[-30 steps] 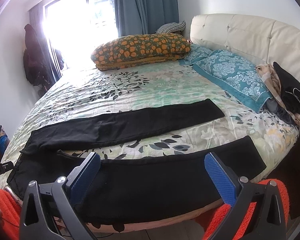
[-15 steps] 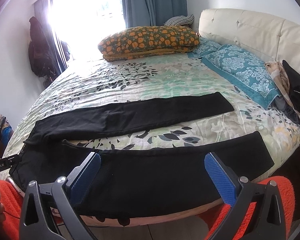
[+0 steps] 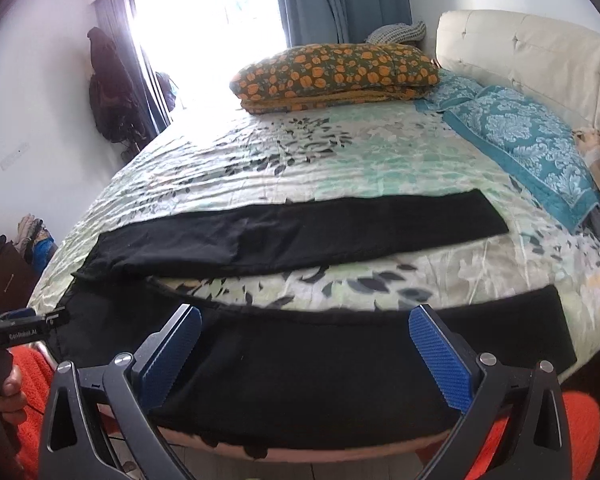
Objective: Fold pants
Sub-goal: 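Move the right tool toward the hem of the trouser leg nearest it, then close the right tool on the trouser leg hem and lift it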
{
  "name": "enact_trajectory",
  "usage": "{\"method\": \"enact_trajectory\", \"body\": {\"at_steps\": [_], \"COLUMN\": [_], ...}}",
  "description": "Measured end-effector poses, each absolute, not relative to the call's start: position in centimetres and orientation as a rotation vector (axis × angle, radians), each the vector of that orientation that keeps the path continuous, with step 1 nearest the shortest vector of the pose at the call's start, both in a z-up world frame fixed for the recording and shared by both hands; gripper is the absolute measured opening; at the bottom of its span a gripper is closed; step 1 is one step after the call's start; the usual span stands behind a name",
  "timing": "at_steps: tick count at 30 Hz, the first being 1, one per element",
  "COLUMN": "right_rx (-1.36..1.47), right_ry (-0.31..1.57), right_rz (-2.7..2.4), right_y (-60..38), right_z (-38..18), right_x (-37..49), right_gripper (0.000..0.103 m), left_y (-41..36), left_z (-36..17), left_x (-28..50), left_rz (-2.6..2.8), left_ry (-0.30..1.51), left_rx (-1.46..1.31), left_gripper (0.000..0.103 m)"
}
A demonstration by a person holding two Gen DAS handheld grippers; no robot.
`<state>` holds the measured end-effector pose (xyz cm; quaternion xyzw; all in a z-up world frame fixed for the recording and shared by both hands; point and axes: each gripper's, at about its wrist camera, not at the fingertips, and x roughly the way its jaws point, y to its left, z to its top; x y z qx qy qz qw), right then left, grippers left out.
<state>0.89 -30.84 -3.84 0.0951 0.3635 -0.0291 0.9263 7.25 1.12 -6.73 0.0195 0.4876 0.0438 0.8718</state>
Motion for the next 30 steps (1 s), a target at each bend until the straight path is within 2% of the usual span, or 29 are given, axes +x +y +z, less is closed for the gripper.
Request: {"method": "enact_trajectory", "body": {"at_steps": [4,8,11,17,19,21,25,27,30], "right_rx": [0.300,0.470,0.591,0.586,0.497,0.427,0.371,0.380,0.385], "right_ry": [0.663,0.841,0.902,1.002,1.044,1.092,1.174,1.192,1.208], "right_rz": [-0.032,-0.152,-0.317,-0.293,-0.255,-0.247,-0.299,-0.318,-0.349], "right_y": [-38.5,-48.7,-56.7,-63.8,-63.4,-63.0,-63.9,-64.6,-65.2], "right_z": [-2.9,-7.8,-10.8,-12.1,-12.3,-13.1,-16.1,-17.6,-19.4], "right_x": [5.2,11.2,13.7,19.1,21.5,23.7,27.2,28.2,29.3], "right_gripper": [0.103,0.103,0.103,0.102,0.096,0.076,0.071,0.060,0.060], "left_y": [1.4,1.1,0.9,0.1,-0.4,-0.9,-1.7,-1.9,-2.1], "left_z": [-6.8,-8.0,-8.8,-10.3,-10.6,-10.8,-11.3,-11.6,-12.2], "left_x": [7.3,7.0,6.7,7.7,8.0,8.2,8.5,8.7,9.1], "left_rz": [0.092,0.083,0.081,0.081,0.078,0.073,0.072,0.074,0.082], "left_ry": [1.004,1.040,1.053,1.107,1.120,1.130,1.148,1.160,1.184], "left_rx": [0.017,0.049,0.077,0.091,0.101,0.110,0.137,0.144,0.156], "left_gripper": [0.101,0.101,0.101,0.101,0.101,0.101,0.101,0.101,0.101]}}
